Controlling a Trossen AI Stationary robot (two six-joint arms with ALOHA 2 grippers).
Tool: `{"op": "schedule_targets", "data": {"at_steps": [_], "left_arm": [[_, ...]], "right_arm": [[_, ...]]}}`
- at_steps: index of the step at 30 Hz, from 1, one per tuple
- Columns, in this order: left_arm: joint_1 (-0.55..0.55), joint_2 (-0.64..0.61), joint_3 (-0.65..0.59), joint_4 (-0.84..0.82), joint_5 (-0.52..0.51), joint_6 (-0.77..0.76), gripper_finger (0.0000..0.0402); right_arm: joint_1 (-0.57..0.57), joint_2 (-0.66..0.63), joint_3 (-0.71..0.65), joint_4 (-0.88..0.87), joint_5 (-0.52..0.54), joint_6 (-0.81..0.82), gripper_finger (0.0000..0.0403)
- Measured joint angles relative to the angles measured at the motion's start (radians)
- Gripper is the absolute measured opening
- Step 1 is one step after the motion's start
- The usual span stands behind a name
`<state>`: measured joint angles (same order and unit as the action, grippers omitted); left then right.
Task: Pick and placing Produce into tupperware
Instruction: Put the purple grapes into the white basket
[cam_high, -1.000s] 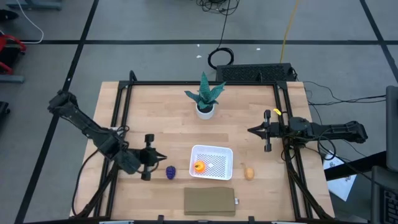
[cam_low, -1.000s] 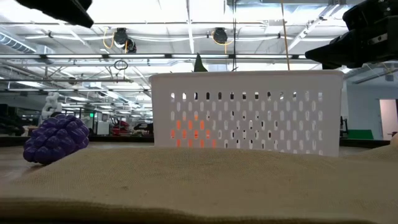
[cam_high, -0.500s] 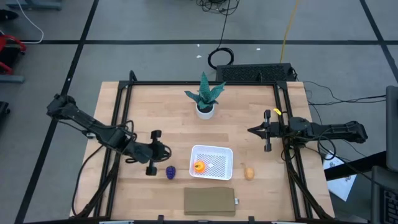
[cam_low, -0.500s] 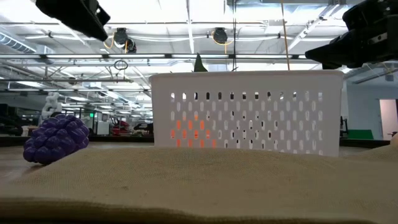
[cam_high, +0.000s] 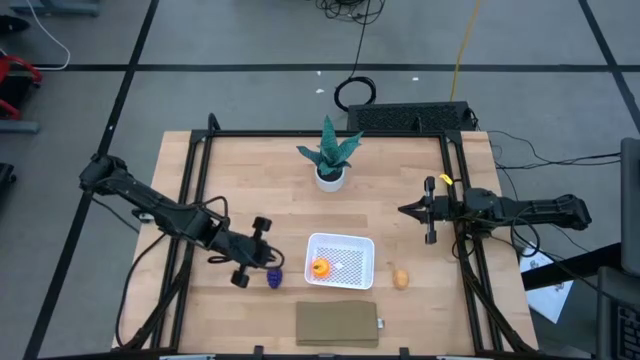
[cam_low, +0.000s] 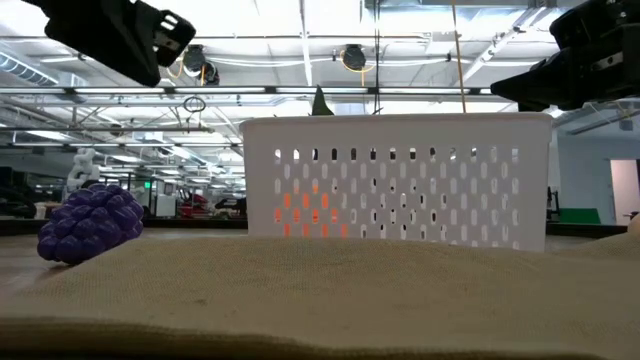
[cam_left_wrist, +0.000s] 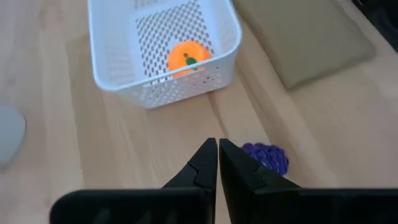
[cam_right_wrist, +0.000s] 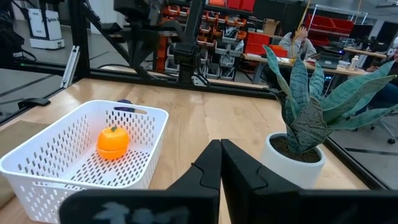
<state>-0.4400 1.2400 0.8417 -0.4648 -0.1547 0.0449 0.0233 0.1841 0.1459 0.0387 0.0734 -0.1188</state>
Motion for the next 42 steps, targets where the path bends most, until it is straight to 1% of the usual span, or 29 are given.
{"op": "schedule_targets", "data": {"at_steps": [5, 8, 11, 14, 18, 24, 28, 30, 33, 36, 42], "left_arm": [[-0.005, 0.000, 0.000, 0.015, 0.003, 0.179, 0.0021], [-0.013, 0.000, 0.000, 0.020, 0.048, 0.250, 0.0022], [-0.013, 0.000, 0.000, 0.038, 0.087, 0.240, 0.0023], [-0.004, 0.000, 0.000, 0.062, 0.104, 0.221, 0.0040], [0.002, 0.000, 0.000, 0.065, 0.143, 0.235, 0.0094], [0.002, 0.000, 0.000, 0.079, 0.146, 0.238, 0.0208], [0.002, 0.006, 0.000, 0.088, 0.084, 0.263, 0.0290], [0.002, 0.022, 0.000, 0.084, 0.040, 0.311, 0.0327], [0.002, 0.053, 0.000, 0.083, 0.013, 0.391, 0.0371], [-0.006, 0.089, 0.000, 0.080, -0.030, 0.409, 0.0395], [-0.043, 0.135, 0.000, 0.073, -0.073, 0.463, 0.0391]], "right_arm": [[0.000, 0.000, 0.000, 0.000, 0.000, -0.001, 0.0000], [0.000, 0.000, 0.000, 0.000, 0.000, -0.002, 0.0000], [0.000, 0.000, 0.000, 0.000, 0.000, -0.002, 0.0000], [0.000, 0.000, 0.000, 0.000, 0.000, -0.002, 0.0000], [0.000, 0.000, 0.000, 0.000, 0.000, -0.002, 0.0000], [0.000, 0.000, 0.000, 0.000, 0.000, 0.000, 0.0000], [0.000, 0.000, 0.000, 0.000, 0.000, 0.001, 0.0000], [0.000, 0.000, 0.000, 0.000, 0.000, 0.001, 0.0000], [0.000, 0.001, 0.000, 0.000, 0.000, 0.002, 0.0000], [0.000, 0.001, 0.000, -0.001, 0.000, 0.002, 0.0000], [0.000, 0.017, 0.000, -0.002, 0.000, 0.002, 0.0000]]}}
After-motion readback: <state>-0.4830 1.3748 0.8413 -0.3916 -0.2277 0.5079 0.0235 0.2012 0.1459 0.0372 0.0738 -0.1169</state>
